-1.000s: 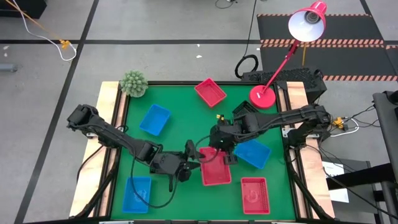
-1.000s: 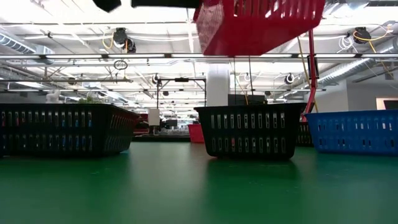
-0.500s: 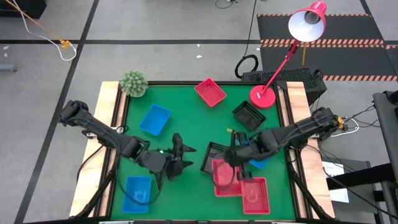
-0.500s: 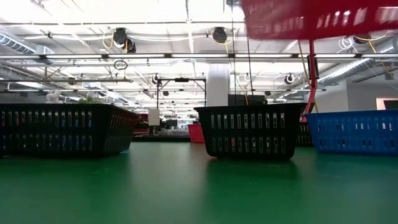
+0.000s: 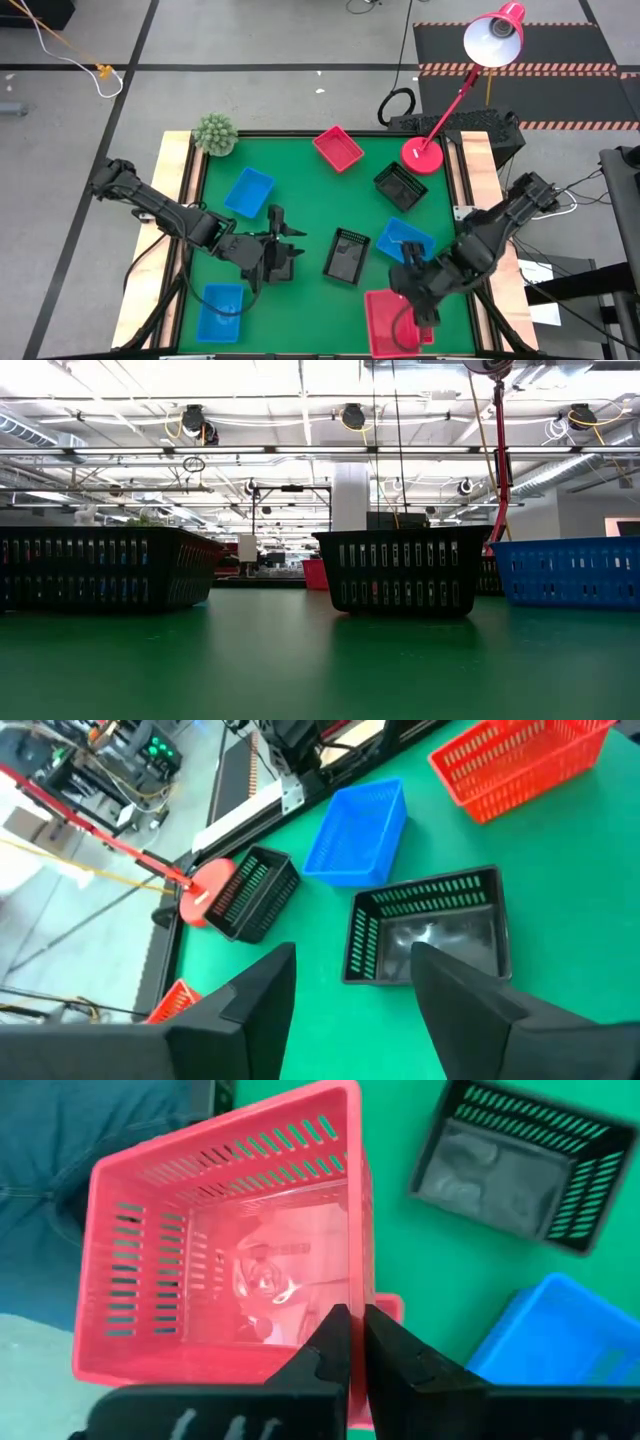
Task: Stack baskets by color
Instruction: Stack the middle red bin on the bottom red bin
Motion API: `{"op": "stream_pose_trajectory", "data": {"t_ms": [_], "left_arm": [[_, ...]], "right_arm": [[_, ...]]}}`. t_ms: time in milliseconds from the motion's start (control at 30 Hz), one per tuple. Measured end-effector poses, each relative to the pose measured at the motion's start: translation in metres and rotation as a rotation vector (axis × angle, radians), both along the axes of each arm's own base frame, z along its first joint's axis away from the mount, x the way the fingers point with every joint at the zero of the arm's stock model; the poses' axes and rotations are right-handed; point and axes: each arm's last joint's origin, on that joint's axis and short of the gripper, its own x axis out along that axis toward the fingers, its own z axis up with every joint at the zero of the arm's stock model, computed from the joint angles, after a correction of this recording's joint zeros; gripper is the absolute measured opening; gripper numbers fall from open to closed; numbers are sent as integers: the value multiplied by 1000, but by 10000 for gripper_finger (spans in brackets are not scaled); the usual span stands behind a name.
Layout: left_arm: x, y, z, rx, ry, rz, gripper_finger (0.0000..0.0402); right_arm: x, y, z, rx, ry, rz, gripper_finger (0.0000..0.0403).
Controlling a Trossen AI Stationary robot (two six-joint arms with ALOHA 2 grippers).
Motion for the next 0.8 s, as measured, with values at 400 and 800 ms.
{"op": "stream_pose_trajectory", "data": {"t_ms": [400, 800], "left_arm": [[-3, -7, 0, -139, -20, 44, 193], [-11, -22, 0, -224, -29, 34, 193]], "right_arm": [[-35, 24, 10, -10, -73, 42, 6], [-55, 14, -16, 23, -76, 27, 6]]}}
